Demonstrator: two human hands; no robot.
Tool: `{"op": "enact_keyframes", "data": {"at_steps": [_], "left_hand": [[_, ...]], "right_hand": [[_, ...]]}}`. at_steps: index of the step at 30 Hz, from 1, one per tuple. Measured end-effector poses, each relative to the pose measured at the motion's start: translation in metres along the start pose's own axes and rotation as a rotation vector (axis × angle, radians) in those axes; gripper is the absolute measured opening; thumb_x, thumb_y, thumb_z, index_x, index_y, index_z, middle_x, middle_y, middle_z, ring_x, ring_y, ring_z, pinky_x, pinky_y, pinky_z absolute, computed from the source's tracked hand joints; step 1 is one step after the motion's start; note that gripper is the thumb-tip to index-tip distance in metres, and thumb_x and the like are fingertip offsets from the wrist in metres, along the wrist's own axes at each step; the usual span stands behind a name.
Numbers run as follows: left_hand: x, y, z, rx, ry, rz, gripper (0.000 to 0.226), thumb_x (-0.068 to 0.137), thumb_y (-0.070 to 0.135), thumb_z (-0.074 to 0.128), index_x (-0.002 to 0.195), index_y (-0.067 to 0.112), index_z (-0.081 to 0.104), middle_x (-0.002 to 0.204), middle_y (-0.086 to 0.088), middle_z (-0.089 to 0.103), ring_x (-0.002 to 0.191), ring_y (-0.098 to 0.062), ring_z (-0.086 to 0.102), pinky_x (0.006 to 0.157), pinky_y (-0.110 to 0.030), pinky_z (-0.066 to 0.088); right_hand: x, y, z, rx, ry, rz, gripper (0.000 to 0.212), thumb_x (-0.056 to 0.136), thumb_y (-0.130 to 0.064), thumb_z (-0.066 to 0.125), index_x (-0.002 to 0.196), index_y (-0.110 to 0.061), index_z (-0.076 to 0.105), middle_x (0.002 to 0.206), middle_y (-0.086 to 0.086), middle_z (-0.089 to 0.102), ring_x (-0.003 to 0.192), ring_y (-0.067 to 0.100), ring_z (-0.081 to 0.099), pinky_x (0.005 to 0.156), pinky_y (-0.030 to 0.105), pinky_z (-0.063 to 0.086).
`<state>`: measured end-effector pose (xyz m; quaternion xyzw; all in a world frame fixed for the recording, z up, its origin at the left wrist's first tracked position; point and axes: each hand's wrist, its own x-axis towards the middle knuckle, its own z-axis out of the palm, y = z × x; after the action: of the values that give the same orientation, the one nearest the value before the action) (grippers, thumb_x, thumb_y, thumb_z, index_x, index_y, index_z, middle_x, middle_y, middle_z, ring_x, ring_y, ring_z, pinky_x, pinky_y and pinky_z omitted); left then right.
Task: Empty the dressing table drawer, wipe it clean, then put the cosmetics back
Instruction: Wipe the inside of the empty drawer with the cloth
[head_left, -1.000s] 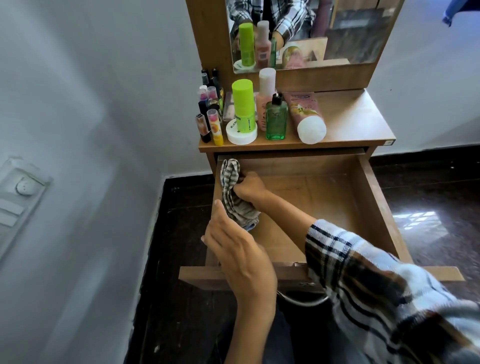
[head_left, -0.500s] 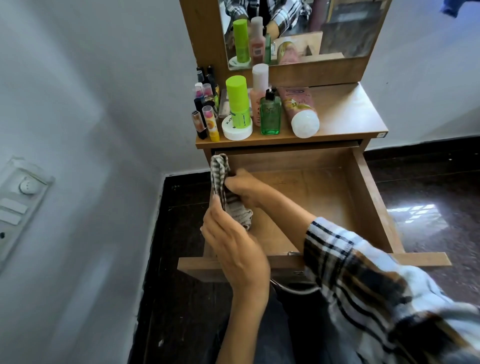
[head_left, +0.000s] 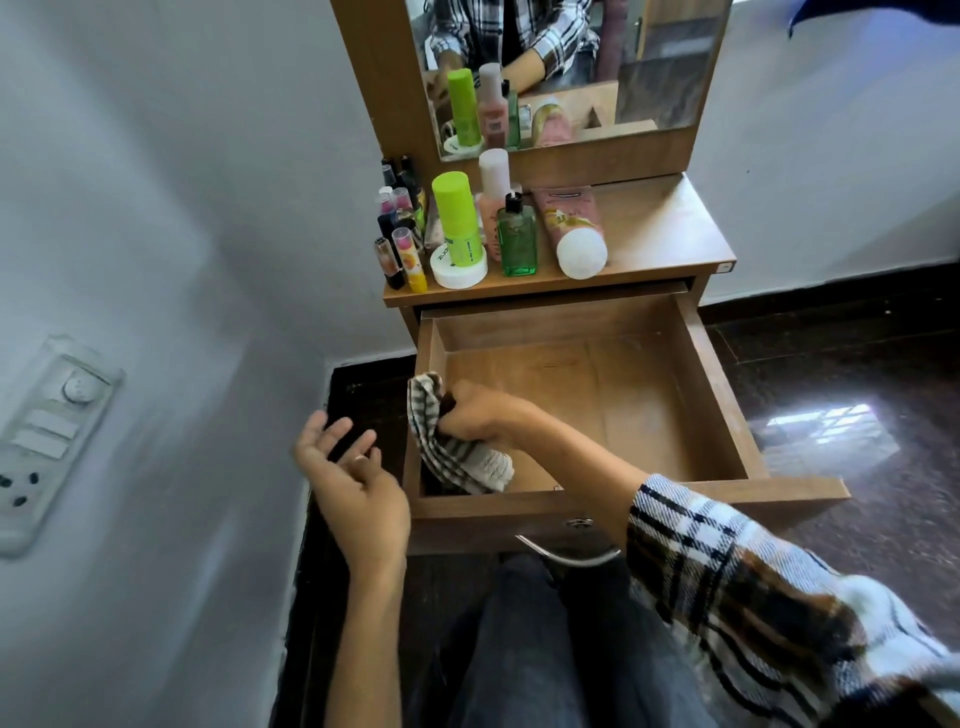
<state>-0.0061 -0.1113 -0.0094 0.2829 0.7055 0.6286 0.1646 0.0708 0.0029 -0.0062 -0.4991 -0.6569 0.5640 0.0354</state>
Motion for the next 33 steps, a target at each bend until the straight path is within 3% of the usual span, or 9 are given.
{"op": "enact_keyframes", "data": {"at_steps": [4, 8, 10, 12, 14, 18, 24, 30, 33], "left_hand": [[-0.001, 0.001, 0.001, 0.115, -0.042, 0.026, 0.055, 0.09, -0.013, 0.03, 0.133, 0.022, 0.034, 0.121, 0.007, 0.046, 0.099, 0.002, 0.056, 0.082, -0.018, 0.044], [-0.002, 0.0, -0.003, 0.065, -0.019, -0.01, 0.05, 0.093, -0.01, 0.03, 0.13, 0.023, 0.036, 0.122, 0.007, 0.049, 0.098, 0.006, 0.057, 0.076, -0.012, 0.044], [-0.003, -0.002, -0.004, 0.032, -0.019, -0.009, 0.047, 0.094, -0.008, 0.031, 0.13, 0.022, 0.036, 0.123, 0.005, 0.049, 0.099, 0.004, 0.058, 0.075, -0.012, 0.045], [-0.003, -0.003, -0.004, 0.011, -0.015, -0.003, 0.046, 0.093, -0.008, 0.031, 0.131, 0.019, 0.037, 0.123, 0.003, 0.05, 0.101, -0.001, 0.058, 0.074, -0.01, 0.047], [-0.003, -0.004, -0.004, -0.003, -0.005, 0.007, 0.047, 0.092, -0.009, 0.03, 0.131, 0.016, 0.038, 0.122, 0.002, 0.05, 0.101, -0.002, 0.056, 0.072, -0.003, 0.045], [-0.004, -0.004, -0.003, 0.027, 0.005, 0.042, 0.046, 0.092, -0.01, 0.032, 0.132, 0.012, 0.038, 0.124, -0.003, 0.051, 0.106, -0.006, 0.05, 0.071, 0.003, 0.04], [-0.009, 0.001, 0.001, 0.19, -0.053, 0.153, 0.035, 0.094, -0.005, 0.037, 0.126, 0.006, 0.045, 0.128, -0.012, 0.048, 0.106, -0.008, 0.048, 0.076, -0.002, 0.04], [-0.012, 0.01, 0.01, 0.413, -0.299, 0.181, 0.024, 0.093, 0.006, 0.049, 0.115, 0.015, 0.054, 0.125, -0.004, 0.051, 0.11, -0.017, 0.052, 0.092, -0.035, 0.043], [-0.015, 0.027, 0.037, 0.337, -0.497, 0.221, 0.025, 0.093, 0.018, 0.055, 0.117, 0.016, 0.057, 0.116, 0.006, 0.056, 0.104, -0.007, 0.051, 0.084, -0.018, 0.041]], "right_hand": [[0.001, -0.001, -0.003, 0.131, 0.146, -0.082, 0.026, 0.089, -0.015, 0.056, 0.113, -0.004, 0.055, 0.112, 0.014, 0.065, 0.083, 0.015, 0.061, 0.065, 0.019, 0.05], [-0.007, 0.004, 0.006, -0.016, 0.058, -0.093, 0.042, 0.096, -0.023, 0.046, 0.132, -0.001, 0.043, 0.13, 0.017, 0.054, 0.121, 0.03, 0.051, 0.097, 0.03, 0.042], [-0.015, 0.003, 0.005, -0.212, -0.09, -0.108, 0.043, 0.097, -0.021, 0.045, 0.134, 0.0, 0.043, 0.131, 0.017, 0.054, 0.121, 0.03, 0.051, 0.102, 0.033, 0.041], [-0.025, -0.003, 0.007, -0.39, -0.181, -0.173, 0.038, 0.095, -0.021, 0.05, 0.129, -0.003, 0.047, 0.121, 0.01, 0.058, 0.112, 0.023, 0.055, 0.096, 0.028, 0.043], [-0.031, -0.007, 0.015, -0.496, -0.098, -0.236, 0.035, 0.092, -0.023, 0.055, 0.122, -0.004, 0.052, 0.113, 0.009, 0.061, 0.104, 0.022, 0.058, 0.084, 0.028, 0.045], [-0.035, -0.006, 0.032, -0.486, 0.166, -0.283, 0.041, 0.089, -0.026, 0.061, 0.122, -0.004, 0.051, 0.115, 0.014, 0.062, 0.105, 0.029, 0.06, 0.084, 0.035, 0.049], [-0.03, 0.011, 0.028, -0.267, 0.399, -0.163, 0.031, 0.097, -0.022, 0.043, 0.121, -0.003, 0.048, 0.113, 0.017, 0.063, 0.103, 0.033, 0.062, 0.087, 0.043, 0.052], [-0.051, 0.034, -0.032, 0.567, 0.399, -0.048, 0.032, 0.099, -0.022, 0.042, 0.122, -0.003, 0.053, 0.121, 0.017, 0.062, 0.108, 0.03, 0.06, 0.097, 0.04, 0.048], [-0.078, 0.041, -0.051, 0.836, 0.332, -0.108, 0.032, 0.099, -0.022, 0.044, 0.123, -0.002, 0.054, 0.118, 0.018, 0.064, 0.103, 0.029, 0.064, 0.093, 0.041, 0.051]]}}
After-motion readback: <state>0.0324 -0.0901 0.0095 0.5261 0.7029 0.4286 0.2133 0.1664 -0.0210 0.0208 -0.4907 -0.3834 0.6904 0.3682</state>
